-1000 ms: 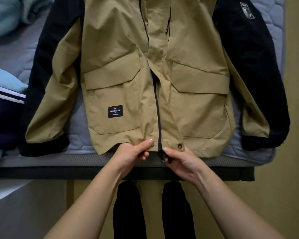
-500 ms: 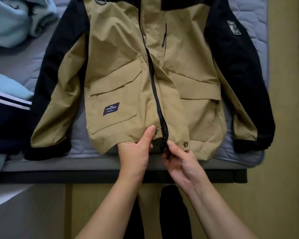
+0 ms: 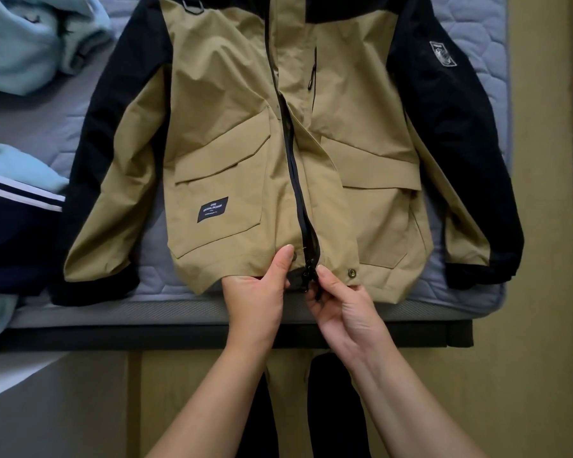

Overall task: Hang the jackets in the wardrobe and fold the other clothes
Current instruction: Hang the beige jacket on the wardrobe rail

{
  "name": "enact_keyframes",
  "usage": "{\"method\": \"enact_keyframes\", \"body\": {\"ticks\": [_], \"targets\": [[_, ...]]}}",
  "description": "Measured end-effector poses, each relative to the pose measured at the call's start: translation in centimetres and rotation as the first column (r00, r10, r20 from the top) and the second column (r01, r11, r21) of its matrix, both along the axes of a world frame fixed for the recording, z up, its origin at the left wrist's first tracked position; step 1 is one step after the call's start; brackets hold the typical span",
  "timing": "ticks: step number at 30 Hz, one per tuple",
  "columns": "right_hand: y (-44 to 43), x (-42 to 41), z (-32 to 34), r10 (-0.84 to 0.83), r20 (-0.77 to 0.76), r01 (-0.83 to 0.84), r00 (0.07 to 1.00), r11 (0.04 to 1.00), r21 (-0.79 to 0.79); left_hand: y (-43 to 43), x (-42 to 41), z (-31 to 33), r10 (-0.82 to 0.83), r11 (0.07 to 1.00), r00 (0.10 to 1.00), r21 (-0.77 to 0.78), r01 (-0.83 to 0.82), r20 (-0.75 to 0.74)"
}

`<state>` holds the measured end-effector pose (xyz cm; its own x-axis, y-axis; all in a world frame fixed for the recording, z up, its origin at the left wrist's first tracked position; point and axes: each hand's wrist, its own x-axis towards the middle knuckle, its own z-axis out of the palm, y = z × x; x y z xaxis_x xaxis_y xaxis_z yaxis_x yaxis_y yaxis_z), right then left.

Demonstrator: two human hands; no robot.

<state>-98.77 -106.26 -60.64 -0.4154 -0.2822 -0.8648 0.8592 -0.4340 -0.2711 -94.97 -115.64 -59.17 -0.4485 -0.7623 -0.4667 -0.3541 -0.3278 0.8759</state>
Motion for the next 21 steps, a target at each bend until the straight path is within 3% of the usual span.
{"method": "enact_keyframes", "body": {"ticks": [11,21], "targets": [[-0.67,0.22,-0.07,-0.058,-0.011,0.058,0.998,0.998,0.02,0.13,0.64,-0.48,-0.066,0.998,0.996,0.024,0.064,0.058],[-0.41,0.7,-0.32,-0.015,-0.019,0.016,1.0,0.999,0.04,-0.53,0.34,-0.5,0.037,0.998,0.999,0.041,-0.038,0.015]]}}
